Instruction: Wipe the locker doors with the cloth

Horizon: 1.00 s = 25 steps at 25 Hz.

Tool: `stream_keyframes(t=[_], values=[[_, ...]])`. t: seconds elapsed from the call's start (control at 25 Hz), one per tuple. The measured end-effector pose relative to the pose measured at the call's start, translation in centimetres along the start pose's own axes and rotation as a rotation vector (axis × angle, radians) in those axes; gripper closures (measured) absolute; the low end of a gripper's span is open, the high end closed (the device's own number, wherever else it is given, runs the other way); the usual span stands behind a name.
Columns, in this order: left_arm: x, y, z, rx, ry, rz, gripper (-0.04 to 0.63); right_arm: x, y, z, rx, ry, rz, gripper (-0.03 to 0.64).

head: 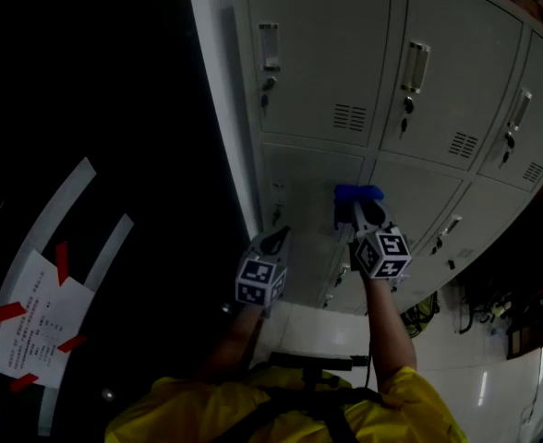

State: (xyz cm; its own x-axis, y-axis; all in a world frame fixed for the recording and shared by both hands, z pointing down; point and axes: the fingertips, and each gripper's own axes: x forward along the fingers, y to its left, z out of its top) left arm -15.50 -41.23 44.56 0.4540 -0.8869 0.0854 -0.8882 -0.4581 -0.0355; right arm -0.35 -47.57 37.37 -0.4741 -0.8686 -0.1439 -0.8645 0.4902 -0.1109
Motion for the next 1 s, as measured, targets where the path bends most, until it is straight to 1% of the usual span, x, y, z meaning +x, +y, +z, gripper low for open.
stream_keyframes(t=[0.2,0.28,0.44,0.56,0.64,0.72,0.8,0.88,0.92,1.0], values=[[1.2,1.5,-1.6,-0.008,0.021,-0.038,0.597,3.7,-1.5,1.2,-0.014,-0.022,-0.050,0.546],[1.5,2.1,-2.1,-0.018,0.027,-0.052,0.597,5.1,-1.3,1.0,-0.013,-0.024,-0.042,0.546],[2.1,3.2,-2.5,-0.020,0.016,-0.075,0.597,9.2,2.0,0.1,-0.004,-0.001,0.044,0.546],[2.0,4.1,-2.7,-0.014,0.020,-0.083,0.597,13.8,7.0,-0.9,0.016,0.030,0.141,0.546],[1.9,4.7,-3.4,-0.020,0.031,-0.084,0.598,16.7,11.1,-1.7,0.001,0.045,0.209,0.546],[2.2,5.2,-4.5,-0.026,0.034,-0.094,0.598,19.1,14.7,-2.6,-0.009,0.081,0.274,0.545],[2.4,5.5,-5.0,-0.027,0.037,-0.109,0.597,20.6,16.7,-2.9,-0.009,0.098,0.305,0.545],[2.3,5.4,-4.7,-0.023,0.040,-0.123,0.597,20.2,16.7,-2.9,-0.024,0.087,0.295,0.545],[2.5,5.3,-4.7,-0.024,0.032,-0.132,0.597,19.3,15.8,-2.7,-0.032,0.074,0.273,0.545],[3.3,5.2,-5.1,-0.031,0.017,-0.150,0.597,16.4,12.3,-2.3,-0.030,0.041,0.192,0.545]])
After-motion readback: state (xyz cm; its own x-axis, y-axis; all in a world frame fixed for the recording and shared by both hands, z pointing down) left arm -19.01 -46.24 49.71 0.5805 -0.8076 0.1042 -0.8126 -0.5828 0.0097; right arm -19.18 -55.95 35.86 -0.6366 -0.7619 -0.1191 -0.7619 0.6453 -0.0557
